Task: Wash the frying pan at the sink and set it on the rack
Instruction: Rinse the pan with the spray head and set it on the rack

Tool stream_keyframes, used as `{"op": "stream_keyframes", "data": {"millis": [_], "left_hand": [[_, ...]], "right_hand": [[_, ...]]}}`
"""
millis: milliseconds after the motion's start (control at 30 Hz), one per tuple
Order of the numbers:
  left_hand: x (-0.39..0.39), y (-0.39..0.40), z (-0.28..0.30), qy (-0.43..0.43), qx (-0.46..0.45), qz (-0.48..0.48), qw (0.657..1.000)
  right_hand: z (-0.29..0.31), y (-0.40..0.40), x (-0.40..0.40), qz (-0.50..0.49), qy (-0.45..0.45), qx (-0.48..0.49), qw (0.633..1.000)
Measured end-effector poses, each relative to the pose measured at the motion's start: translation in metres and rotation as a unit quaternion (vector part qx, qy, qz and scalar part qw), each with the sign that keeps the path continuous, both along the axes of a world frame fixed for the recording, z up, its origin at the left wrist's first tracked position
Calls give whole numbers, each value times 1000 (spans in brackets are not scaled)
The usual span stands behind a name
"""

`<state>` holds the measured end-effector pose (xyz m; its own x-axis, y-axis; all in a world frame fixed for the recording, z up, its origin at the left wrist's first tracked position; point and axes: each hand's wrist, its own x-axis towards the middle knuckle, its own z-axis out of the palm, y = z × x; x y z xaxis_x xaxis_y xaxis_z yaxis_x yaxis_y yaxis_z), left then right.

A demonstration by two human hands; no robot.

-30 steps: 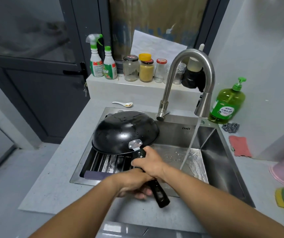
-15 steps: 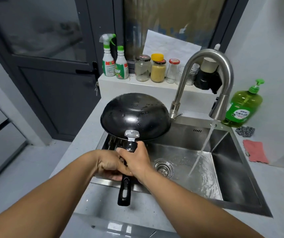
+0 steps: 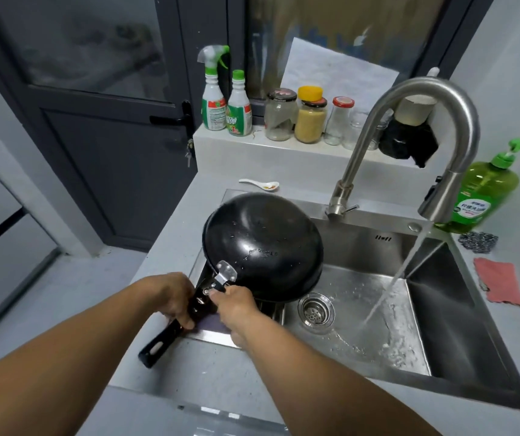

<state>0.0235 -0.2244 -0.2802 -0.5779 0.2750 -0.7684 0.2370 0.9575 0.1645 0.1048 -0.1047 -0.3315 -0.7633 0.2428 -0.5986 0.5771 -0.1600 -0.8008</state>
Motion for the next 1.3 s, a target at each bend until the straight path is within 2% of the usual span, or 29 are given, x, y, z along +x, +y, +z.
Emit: {"op": "stream_keyframes", "data": {"millis": [67, 133, 300, 400, 500, 600, 767, 933, 1033, 1300], "left_hand": [[0, 4, -1, 61, 15, 4, 998], [-6, 4, -6, 91, 4, -16, 996], [-11, 0, -5, 127, -12, -68, 990], [-6, -15, -16, 115, 1, -77, 990], [-6, -33, -20, 100, 40, -51, 993], [-7, -43, -20, 92, 37, -40, 994], [-13, -42, -19, 104, 46, -5, 994], [-13, -35, -23, 125, 47, 35, 990], [-13, -28, -25, 126, 55, 59, 989], [-2, 6, -26, 222, 55, 123, 966]], "right_hand": [[-12, 4, -5, 1, -16, 20, 1000], [-18, 3, -12, -9, -38, 0, 999], [-16, -8, -15, -36, -60, -39, 997], [-21, -32, -13, -24, -66, 36, 997], [-16, -52, -15, -87, -28, 33, 995], [-13, -58, -25, -86, -15, -19, 996], [-9, -46, -41, -44, -21, -24, 999], [-4, -24, -55, 41, -34, -20, 998], [-1, -22, -54, 40, -54, -41, 997], [2, -17, -53, 1, -63, 10, 998]]}}
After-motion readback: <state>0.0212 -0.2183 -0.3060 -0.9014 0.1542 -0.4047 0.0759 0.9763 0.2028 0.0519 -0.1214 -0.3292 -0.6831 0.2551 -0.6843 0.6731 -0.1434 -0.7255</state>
